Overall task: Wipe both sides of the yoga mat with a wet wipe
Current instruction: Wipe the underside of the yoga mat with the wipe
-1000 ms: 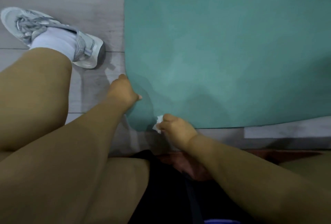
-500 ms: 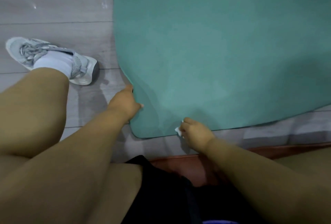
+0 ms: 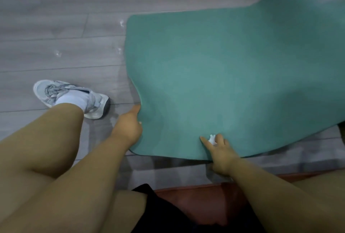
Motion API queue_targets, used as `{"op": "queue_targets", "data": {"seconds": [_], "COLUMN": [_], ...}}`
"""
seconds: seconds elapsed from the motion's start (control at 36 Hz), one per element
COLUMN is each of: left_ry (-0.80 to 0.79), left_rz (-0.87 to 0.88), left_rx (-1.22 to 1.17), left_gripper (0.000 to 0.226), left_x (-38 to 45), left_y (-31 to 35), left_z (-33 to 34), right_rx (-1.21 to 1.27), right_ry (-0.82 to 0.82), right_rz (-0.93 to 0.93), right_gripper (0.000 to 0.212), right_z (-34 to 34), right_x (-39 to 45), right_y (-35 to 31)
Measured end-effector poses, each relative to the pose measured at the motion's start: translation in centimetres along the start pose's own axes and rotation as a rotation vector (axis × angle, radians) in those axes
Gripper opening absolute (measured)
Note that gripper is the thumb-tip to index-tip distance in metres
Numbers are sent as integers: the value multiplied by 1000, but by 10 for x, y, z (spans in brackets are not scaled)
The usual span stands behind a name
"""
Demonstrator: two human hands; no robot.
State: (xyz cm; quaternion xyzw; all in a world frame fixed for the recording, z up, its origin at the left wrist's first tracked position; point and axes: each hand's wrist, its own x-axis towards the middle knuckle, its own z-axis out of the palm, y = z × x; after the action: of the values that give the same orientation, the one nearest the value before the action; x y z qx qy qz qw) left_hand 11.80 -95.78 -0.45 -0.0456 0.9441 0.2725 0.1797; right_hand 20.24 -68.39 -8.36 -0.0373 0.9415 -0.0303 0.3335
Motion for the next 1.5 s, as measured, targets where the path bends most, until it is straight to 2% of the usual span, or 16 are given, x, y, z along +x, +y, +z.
{"op": "queue_targets", "data": {"seconds": [0.19, 0.42, 0.61, 0.81, 0.92, 1.03, 1.19, 1.31, 1.39, 1.44, 1.5], "left_ry": [158, 308, 506, 652, 743, 754, 708, 534, 377, 299, 214], "left_rz": [171, 285, 381, 426, 384, 288, 151, 87, -9, -71, -89], "left_rx": [1, 57, 47, 22, -31, -18, 57, 182, 366, 496, 603], "left_gripper": [53, 58, 56, 55, 58, 59, 52, 55, 39, 39, 44], "left_x": [2, 13, 16, 22, 30, 44, 79, 101, 108, 106, 102], "left_y": [27, 56, 72, 61, 32, -5, -55, -76, -86, -87, -84], "left_z": [-30, -77, -162, -231, -266, -278, -261, -244, -230, -226, -225], "right_rx": [102, 210, 249, 197, 151, 93, -68, -164, -143, -162, -180], "right_ry": [262, 718, 1024, 1167, 1157, 1091, 765, 470, 224, 138, 130], "right_rz": [57, 78, 34, -10, -55, -100, -194, -251, -225, -228, -234], "right_gripper": [57, 45, 41, 32, 39, 35, 35, 38, 62, 68, 63], "right_z": [-30, -79, -162, -232, -263, -285, -284, -268, -258, -258, -263], "right_x": [-4, -5, -13, -9, 5, 28, 77, 104, 118, 121, 121], "right_y": [-2, 1, -43, -87, -124, -157, -187, -202, -204, -203, -197]}}
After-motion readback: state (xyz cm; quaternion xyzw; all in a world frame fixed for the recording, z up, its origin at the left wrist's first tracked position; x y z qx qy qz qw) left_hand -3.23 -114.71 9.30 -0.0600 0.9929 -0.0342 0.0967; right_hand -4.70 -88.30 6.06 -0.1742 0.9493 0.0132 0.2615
